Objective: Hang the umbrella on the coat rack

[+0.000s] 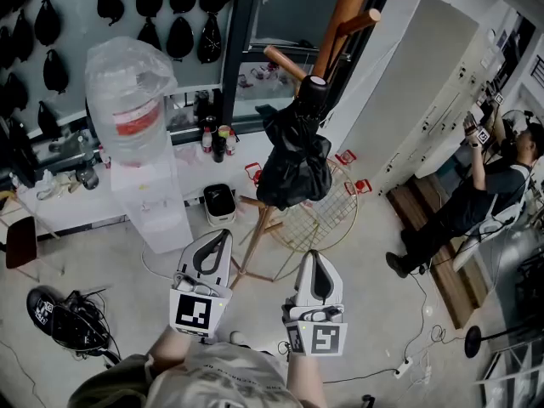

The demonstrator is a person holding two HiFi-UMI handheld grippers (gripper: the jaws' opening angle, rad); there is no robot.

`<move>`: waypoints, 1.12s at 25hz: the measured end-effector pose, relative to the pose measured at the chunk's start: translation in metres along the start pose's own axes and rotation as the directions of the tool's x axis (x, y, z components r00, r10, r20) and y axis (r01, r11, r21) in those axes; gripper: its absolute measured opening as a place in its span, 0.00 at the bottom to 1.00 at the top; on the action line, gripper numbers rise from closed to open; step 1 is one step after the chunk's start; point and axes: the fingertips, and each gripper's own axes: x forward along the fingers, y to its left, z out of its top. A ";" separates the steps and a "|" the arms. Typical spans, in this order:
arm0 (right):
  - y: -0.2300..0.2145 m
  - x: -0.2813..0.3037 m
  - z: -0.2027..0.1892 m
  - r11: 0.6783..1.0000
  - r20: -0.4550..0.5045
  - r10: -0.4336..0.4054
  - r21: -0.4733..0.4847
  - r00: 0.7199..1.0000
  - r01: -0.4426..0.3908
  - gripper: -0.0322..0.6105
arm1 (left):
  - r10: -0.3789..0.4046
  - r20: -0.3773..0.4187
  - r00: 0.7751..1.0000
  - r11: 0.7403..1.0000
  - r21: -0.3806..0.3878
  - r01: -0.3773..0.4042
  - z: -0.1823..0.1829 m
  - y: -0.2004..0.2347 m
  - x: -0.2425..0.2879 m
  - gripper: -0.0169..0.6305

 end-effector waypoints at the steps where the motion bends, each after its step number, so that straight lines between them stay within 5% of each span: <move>1: 0.000 0.001 0.001 1.000 0.004 0.001 -0.002 1.000 -0.001 0.05 | -0.002 0.005 1.000 1.000 0.005 0.002 0.001 0.000 0.000 0.04; 15: 0.010 0.006 0.011 0.999 0.031 0.036 -0.022 0.999 -0.035 0.05 | -0.016 0.039 0.999 0.999 0.038 0.014 0.013 -0.003 -0.001 0.04; 28: 0.007 0.014 0.009 0.997 -0.011 -0.020 -0.078 1.000 0.019 0.05 | -0.030 0.059 0.998 0.998 0.056 0.026 0.019 -0.009 0.004 0.04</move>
